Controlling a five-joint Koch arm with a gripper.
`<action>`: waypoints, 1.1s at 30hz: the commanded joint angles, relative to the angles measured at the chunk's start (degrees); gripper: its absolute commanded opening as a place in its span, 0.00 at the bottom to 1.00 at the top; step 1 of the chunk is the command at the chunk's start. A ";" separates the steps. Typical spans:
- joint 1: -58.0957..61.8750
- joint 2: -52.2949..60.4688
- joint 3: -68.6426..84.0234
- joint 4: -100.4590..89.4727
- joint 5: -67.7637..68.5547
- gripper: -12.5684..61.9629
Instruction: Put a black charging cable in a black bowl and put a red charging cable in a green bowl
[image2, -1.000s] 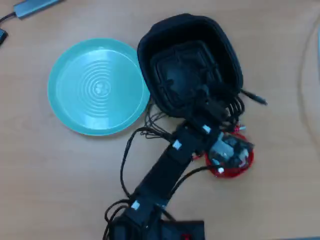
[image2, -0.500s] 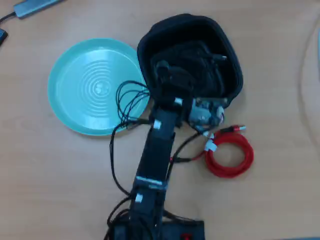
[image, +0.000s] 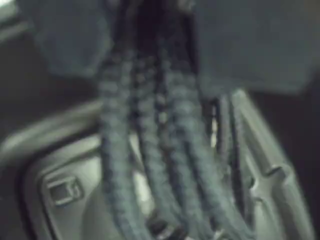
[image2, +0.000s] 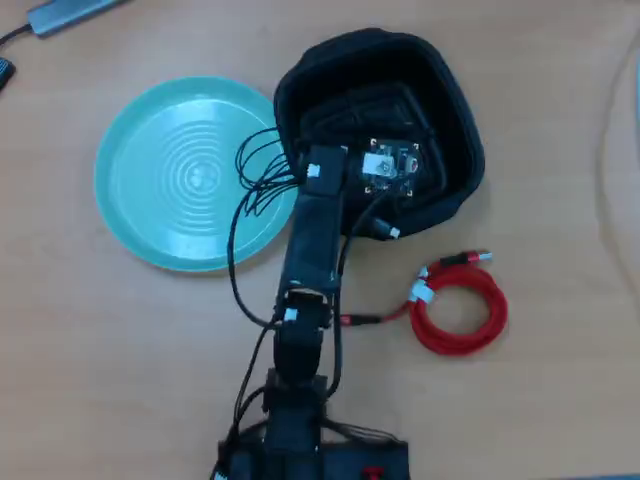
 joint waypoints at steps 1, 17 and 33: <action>-0.44 -2.02 -7.12 -2.81 0.26 0.09; -0.62 -5.27 -6.68 -2.20 0.35 0.09; 1.41 -4.75 -6.77 10.55 1.67 0.80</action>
